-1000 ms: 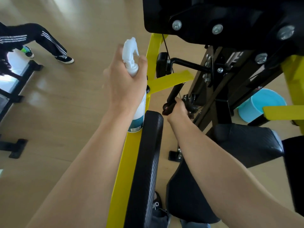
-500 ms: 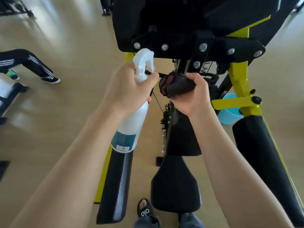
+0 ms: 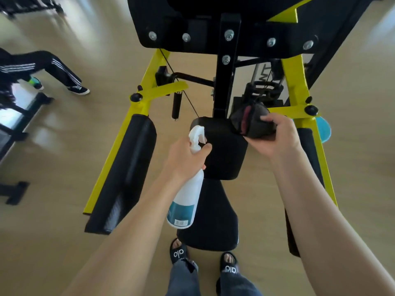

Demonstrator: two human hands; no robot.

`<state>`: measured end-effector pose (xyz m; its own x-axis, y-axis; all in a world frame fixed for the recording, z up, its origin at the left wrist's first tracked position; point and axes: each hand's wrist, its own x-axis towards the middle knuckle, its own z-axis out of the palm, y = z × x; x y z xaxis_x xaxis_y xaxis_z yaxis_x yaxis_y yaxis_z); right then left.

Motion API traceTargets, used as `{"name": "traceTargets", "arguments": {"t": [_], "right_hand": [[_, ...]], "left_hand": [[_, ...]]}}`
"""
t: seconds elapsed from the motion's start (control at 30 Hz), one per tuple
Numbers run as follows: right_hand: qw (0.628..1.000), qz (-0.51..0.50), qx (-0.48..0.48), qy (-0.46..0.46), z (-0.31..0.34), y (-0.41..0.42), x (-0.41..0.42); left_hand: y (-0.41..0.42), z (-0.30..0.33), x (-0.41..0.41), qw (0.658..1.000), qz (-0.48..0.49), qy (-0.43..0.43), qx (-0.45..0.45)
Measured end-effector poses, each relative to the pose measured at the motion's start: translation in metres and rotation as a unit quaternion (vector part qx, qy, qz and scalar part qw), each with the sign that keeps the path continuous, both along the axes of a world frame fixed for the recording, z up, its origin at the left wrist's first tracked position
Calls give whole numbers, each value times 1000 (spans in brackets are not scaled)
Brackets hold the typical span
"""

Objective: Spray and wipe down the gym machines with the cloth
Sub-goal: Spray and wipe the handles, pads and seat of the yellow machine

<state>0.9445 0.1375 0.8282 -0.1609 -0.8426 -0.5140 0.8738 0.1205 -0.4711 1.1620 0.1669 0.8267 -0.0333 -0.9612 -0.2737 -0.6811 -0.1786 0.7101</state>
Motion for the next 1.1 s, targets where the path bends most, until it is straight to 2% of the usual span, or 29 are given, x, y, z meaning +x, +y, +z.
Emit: {"name": "traceTargets", "arguments": {"t": [0.3, 0.43, 0.7, 0.8, 0.93, 1.0, 1.1], "right_hand": [[997, -59, -24, 36, -7, 31, -23], [995, -83, -34, 41, -12, 39, -30], [990, -75, -40, 114, -13, 66, -34], [990, -76, -35, 115, -16, 74, -38], [990, -73, -17, 118, -20, 84, -43], [990, -48, -13, 130, -22, 90, -40], [986, -1, 4, 167, -25, 97, -27]], "left_hand": [[26, -37, -11, 998, 50, -24, 19], [30, -44, -14, 998, 66, -5, 25], [34, -40, -33, 999, 16, 33, 19], [40, -44, -45, 999, 16, 34, 23], [49, -57, -49, 996, 68, 38, 36], [54, -62, -47, 996, 74, 17, 46], [62, -65, -43, 989, 134, 7, 56]]}}
